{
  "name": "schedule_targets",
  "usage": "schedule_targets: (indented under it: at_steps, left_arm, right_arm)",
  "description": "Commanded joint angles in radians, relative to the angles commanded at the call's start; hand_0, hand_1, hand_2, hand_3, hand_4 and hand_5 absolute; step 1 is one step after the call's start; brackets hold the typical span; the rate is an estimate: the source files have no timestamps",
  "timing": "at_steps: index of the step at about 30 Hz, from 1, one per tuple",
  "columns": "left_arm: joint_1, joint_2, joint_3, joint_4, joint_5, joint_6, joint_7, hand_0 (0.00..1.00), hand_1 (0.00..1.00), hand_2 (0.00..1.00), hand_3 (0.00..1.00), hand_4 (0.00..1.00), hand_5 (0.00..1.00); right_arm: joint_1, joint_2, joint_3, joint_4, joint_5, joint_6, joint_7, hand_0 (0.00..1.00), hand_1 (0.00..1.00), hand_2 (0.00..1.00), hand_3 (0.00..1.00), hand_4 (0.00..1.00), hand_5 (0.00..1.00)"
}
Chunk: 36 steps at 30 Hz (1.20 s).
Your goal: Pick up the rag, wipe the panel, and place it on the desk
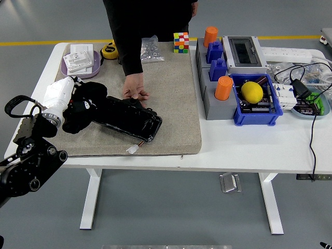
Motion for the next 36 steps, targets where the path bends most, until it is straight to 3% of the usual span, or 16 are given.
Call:
schedule_targets:
  at_steps: [10, 28, 36]
  left_arm:
    - [0.0, -0.002, 0.041, -0.04, -0.018, -0.004, 0.003, 0.189, 0.156, 0.476, 0.342, 0.337, 0.002]
    - [-0.015, 0.002, 0.209, -0.206, -0.047, -0.031, 0.023, 0.209, 0.154, 0.479, 0.347, 0.346, 0.002]
    - [-0.027, 0.002, 0.252, -0.211, -0.011, -0.031, 0.021, 0.208, 0.154, 0.48, 0.348, 0.347, 0.002]
  right_arm:
    - [0.0, -0.002, 0.001, 0.0, -0.001, 0.001, 0.0, 0.705, 0.583, 0.649, 0.579, 0.998, 0.533]
    - [0.0, -0.008, 0.004, -0.003, -0.001, 0.004, -0.001, 0.704, 0.583, 0.65, 0.58, 0.998, 0.535]
    - [0.003, -0.011, 0.0, -0.004, 0.002, 0.005, -0.002, 0.704, 0.583, 0.65, 0.58, 0.998, 0.536]
